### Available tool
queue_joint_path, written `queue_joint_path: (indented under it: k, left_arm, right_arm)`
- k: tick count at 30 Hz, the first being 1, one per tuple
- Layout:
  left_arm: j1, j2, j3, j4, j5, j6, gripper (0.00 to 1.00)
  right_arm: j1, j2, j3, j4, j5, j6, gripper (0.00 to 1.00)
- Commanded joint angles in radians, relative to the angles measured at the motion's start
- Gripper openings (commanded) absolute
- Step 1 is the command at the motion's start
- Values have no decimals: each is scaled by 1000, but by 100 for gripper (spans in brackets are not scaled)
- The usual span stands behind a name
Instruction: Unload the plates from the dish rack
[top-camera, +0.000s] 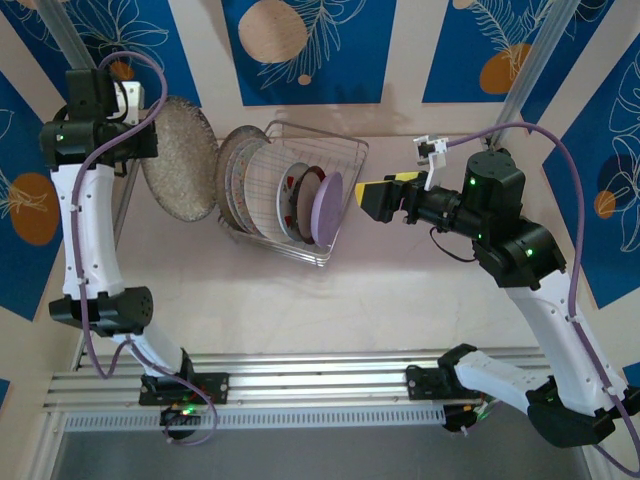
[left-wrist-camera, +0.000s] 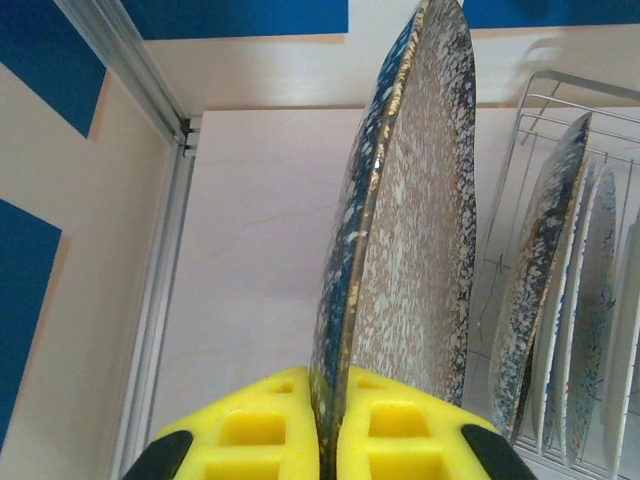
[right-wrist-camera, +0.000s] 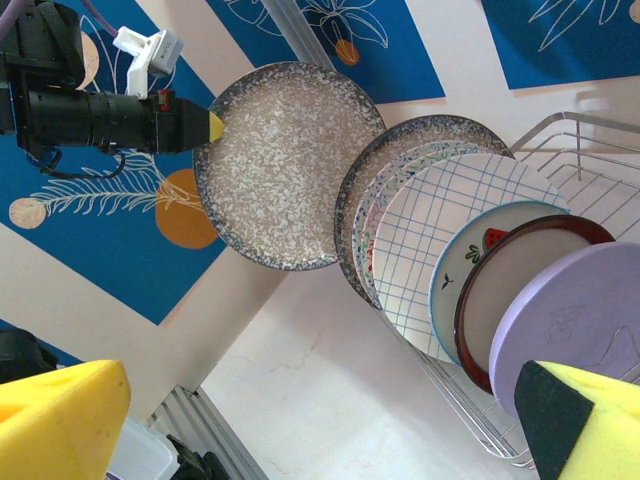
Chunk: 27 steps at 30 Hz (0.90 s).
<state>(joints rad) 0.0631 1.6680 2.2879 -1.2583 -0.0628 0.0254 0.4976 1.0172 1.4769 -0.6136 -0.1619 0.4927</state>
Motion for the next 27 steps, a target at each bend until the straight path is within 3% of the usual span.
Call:
queue_joint_path:
  k: [1, 12, 27]
  left_arm:
    - [4, -85, 80, 160, -24, -19, 0]
    - [4, -126, 84, 127, -116, -32, 0]
    - [4, -231, 84, -6, -97, -133, 0]
  right_arm:
    - [6, -6, -9, 11, -19, 15, 100]
    - [8, -5, -18, 23, -30, 27, 100]
    - [24, 50, -57, 80, -92, 176, 99]
